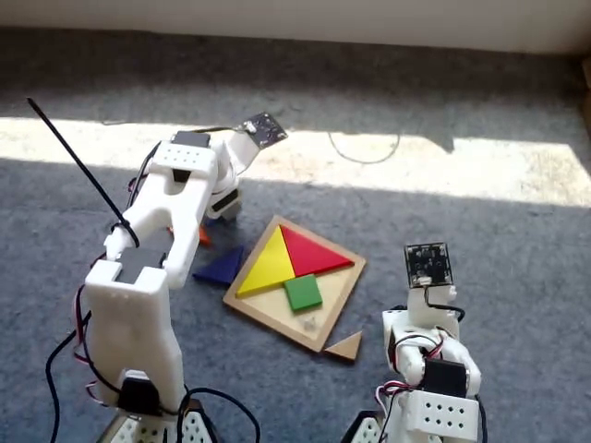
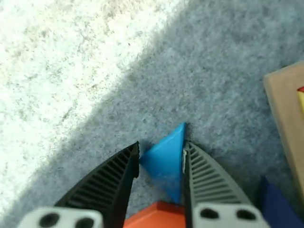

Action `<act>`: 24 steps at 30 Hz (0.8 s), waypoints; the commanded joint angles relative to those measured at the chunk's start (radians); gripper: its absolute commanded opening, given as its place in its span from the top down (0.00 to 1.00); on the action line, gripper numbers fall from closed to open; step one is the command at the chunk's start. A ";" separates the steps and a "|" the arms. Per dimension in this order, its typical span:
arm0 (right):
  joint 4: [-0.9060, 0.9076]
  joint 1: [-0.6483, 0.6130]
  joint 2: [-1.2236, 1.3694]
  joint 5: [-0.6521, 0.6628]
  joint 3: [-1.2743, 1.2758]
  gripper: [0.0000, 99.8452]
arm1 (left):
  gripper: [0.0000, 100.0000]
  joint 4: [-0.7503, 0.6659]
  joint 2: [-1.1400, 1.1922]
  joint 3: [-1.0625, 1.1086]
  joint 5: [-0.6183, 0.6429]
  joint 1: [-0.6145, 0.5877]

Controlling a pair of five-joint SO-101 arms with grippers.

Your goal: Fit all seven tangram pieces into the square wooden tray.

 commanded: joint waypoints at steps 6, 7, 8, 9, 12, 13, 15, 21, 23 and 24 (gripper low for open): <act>-0.012 0.012 -0.012 0.012 0.022 0.97 | 0.86 0.285 -0.004 -0.220 -0.003 0.008; -0.012 0.012 -0.012 0.012 0.022 0.97 | 0.86 0.313 -0.004 -0.243 -0.003 0.008; -0.012 0.012 -0.012 0.012 0.022 0.97 | 0.86 0.338 -0.004 -0.265 -0.005 0.012; -0.012 0.012 -0.012 0.012 0.022 0.97 | 0.86 0.358 -0.004 -0.283 -0.005 0.013; -0.012 0.012 -0.012 0.012 0.022 0.97 | 0.86 0.430 -0.004 -0.344 -0.005 0.021; -0.012 0.012 -0.012 0.012 0.022 0.97 | 0.86 0.460 -0.005 -0.367 -0.006 0.027; -0.013 0.012 -0.012 0.012 0.022 0.97 | 0.89 0.534 -0.005 -0.415 -0.006 0.039; -0.013 0.012 -0.012 0.012 0.022 0.97 | 0.93 0.654 -0.022 -0.496 -0.006 0.081; -0.013 0.012 -0.012 0.012 0.022 0.97 | 0.93 0.652 -0.047 -0.479 -0.006 0.079; -0.013 0.012 -0.012 0.012 0.022 0.97 | 0.93 0.652 -0.059 -0.473 -0.006 0.077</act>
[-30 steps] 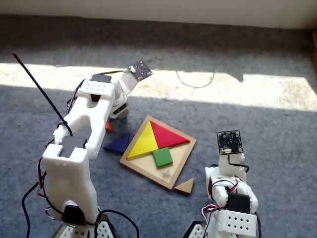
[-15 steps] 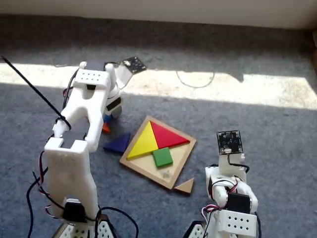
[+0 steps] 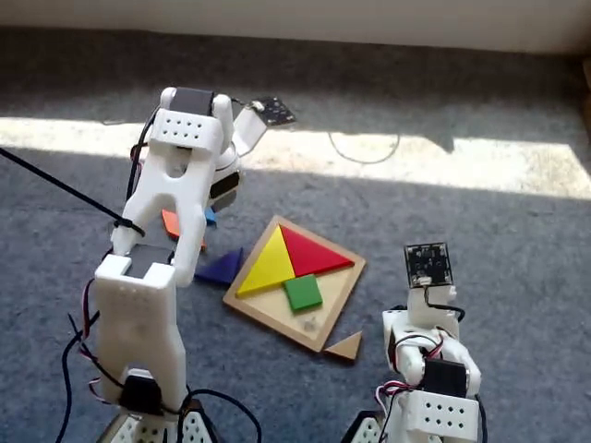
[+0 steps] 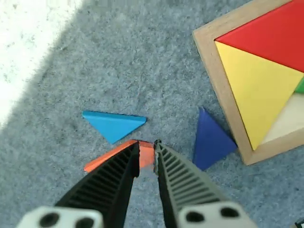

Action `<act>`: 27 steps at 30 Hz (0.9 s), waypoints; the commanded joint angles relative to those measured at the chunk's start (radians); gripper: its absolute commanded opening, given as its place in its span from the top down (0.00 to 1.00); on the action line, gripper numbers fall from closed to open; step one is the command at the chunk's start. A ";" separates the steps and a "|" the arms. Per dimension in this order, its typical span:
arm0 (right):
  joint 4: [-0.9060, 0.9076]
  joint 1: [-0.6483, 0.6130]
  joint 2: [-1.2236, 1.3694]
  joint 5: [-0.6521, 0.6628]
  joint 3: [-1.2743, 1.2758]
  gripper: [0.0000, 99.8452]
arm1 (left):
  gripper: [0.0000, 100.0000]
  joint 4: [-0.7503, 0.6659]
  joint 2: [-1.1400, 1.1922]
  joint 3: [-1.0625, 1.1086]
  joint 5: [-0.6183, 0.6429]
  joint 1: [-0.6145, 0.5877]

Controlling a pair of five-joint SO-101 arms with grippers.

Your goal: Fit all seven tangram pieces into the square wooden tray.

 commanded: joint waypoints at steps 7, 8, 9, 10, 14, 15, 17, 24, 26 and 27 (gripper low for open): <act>-0.013 0.012 -0.012 0.012 0.022 0.97 | 0.72 -0.011 -0.070 -0.015 0.178 -0.111; -0.013 0.012 -0.012 0.012 0.022 0.97 | 0.72 -0.031 -0.058 -0.013 0.224 -0.131; -0.013 0.012 -0.012 0.012 0.022 0.97 | 0.72 -0.046 -0.041 -0.013 0.270 -0.153; -0.013 0.012 -0.012 0.012 0.022 0.97 | 0.72 -0.060 -0.021 -0.013 0.315 -0.170; -0.013 0.012 -0.012 0.012 0.022 0.97 | 0.72 -0.071 0.061 -0.018 0.460 -0.213; -0.013 0.012 -0.012 0.012 0.022 0.97 | 0.72 -0.069 0.079 -0.018 0.489 -0.214; -0.013 0.012 -0.012 0.012 0.022 0.97 | 0.72 -0.068 0.114 -0.018 0.543 -0.209; -0.013 0.012 -0.012 0.012 0.022 0.97 | 0.72 -0.087 0.186 -0.019 0.686 -0.147; -0.013 0.012 -0.012 0.012 0.022 0.97 | 0.72 -0.087 0.211 -0.019 0.720 -0.130; -0.013 0.012 -0.012 0.012 0.022 0.97 | 0.72 -0.089 0.223 -0.021 0.738 -0.125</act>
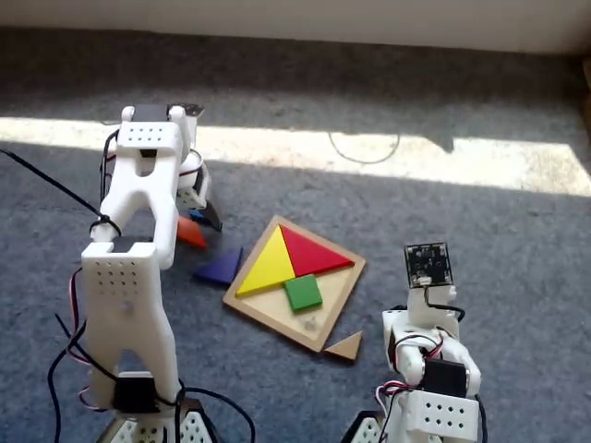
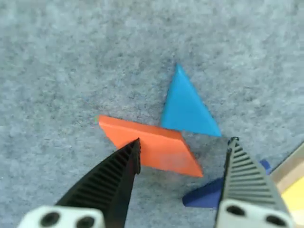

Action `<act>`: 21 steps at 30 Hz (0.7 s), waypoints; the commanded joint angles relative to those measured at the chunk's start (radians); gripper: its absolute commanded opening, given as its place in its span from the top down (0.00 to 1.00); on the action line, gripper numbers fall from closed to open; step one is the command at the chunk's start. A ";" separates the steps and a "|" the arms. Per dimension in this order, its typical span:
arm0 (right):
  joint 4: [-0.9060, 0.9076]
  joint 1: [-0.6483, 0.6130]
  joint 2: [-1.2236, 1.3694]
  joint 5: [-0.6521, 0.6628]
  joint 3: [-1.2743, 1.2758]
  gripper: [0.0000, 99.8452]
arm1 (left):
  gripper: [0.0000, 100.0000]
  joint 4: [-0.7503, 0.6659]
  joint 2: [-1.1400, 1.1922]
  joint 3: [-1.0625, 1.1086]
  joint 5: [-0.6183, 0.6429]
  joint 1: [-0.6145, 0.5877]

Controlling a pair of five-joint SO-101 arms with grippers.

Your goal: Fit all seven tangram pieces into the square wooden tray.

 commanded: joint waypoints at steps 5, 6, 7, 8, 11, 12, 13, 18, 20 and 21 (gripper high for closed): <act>-0.013 0.012 -0.012 0.012 0.022 0.97 | 0.72 -0.078 0.073 -0.058 0.147 0.042; -0.013 0.012 -0.012 0.012 0.022 0.97 | 0.72 -0.078 0.077 -0.074 0.158 0.039; -0.013 0.012 -0.012 0.012 0.022 0.97 | 0.72 -0.078 0.084 -0.096 0.166 0.036; -0.013 0.012 -0.012 0.012 0.022 0.97 | 0.72 -0.080 0.085 -0.110 0.167 0.036; -0.013 0.012 -0.012 0.012 0.022 0.97 | 0.72 -0.083 0.101 -0.133 0.167 0.035; -0.013 0.012 -0.012 0.012 0.022 0.97 | 0.72 -0.077 0.108 -0.142 0.167 0.035; -0.013 0.012 -0.012 0.012 0.022 0.97 | 0.73 -0.077 0.116 -0.148 0.166 0.036; -0.013 0.012 -0.012 0.012 0.022 0.97 | 0.80 -0.069 0.124 -0.148 0.161 0.038; -0.013 0.012 -0.012 0.012 0.022 0.97 | 0.80 -0.031 0.122 -0.150 0.161 0.041; -0.013 0.012 -0.012 0.012 0.022 0.97 | 0.80 -0.011 0.122 -0.150 0.160 0.050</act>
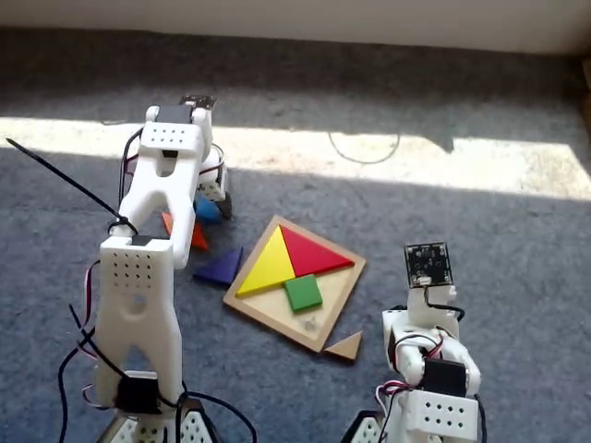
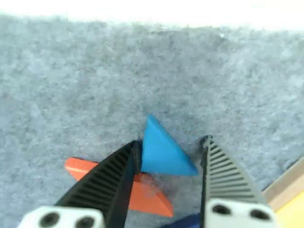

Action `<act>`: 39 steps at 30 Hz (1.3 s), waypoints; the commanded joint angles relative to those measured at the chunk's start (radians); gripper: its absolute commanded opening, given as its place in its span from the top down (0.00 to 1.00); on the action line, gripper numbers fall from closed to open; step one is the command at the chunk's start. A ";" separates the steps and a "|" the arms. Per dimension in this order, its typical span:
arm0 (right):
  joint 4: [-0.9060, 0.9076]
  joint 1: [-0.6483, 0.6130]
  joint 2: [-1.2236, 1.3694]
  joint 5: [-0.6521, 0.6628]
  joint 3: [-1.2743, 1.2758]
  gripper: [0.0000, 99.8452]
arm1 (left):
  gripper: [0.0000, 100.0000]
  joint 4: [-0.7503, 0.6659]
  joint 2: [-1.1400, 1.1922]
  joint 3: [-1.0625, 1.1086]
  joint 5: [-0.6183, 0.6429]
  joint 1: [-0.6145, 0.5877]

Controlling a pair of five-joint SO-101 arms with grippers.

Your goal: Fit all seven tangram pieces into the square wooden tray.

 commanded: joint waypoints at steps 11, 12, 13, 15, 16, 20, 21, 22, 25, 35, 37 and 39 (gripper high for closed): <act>-0.013 0.012 -0.012 0.012 0.022 0.97 | 0.81 0.086 0.004 -0.107 -0.226 0.047; -0.013 0.012 -0.012 0.012 0.022 0.97 | 0.81 0.086 0.004 -0.113 -0.269 0.048; -0.013 0.012 -0.012 0.012 0.022 0.97 | 0.81 0.086 0.004 -0.119 -0.321 0.054; -0.013 0.012 -0.012 0.012 0.022 0.97 | 0.81 0.080 0.005 -0.124 -0.433 0.058; -0.013 0.012 -0.012 0.012 0.022 0.97 | 0.81 0.080 0.005 -0.125 -0.486 0.058; -0.013 0.012 -0.012 0.012 0.022 0.97 | 0.80 0.060 -0.002 -0.128 -0.674 0.051; -0.013 0.012 -0.012 0.012 0.022 0.97 | 0.80 0.051 -0.004 -0.130 -0.703 0.050; -0.013 0.012 -0.012 0.012 0.022 0.97 | 0.80 0.048 -0.005 -0.139 -0.713 0.050; -0.013 0.012 -0.012 0.012 0.022 0.97 | 0.73 0.097 -0.004 -0.220 -0.663 0.047; -0.013 0.012 -0.012 0.012 0.022 0.97 | 0.68 0.163 0.007 -0.340 -0.190 -0.045; -0.012 0.012 -0.012 0.012 0.022 0.97 | 0.68 0.163 0.005 -0.278 -0.157 -0.061; -0.012 0.012 -0.012 0.012 0.022 0.97 | 0.68 0.163 0.005 -0.222 -0.135 -0.065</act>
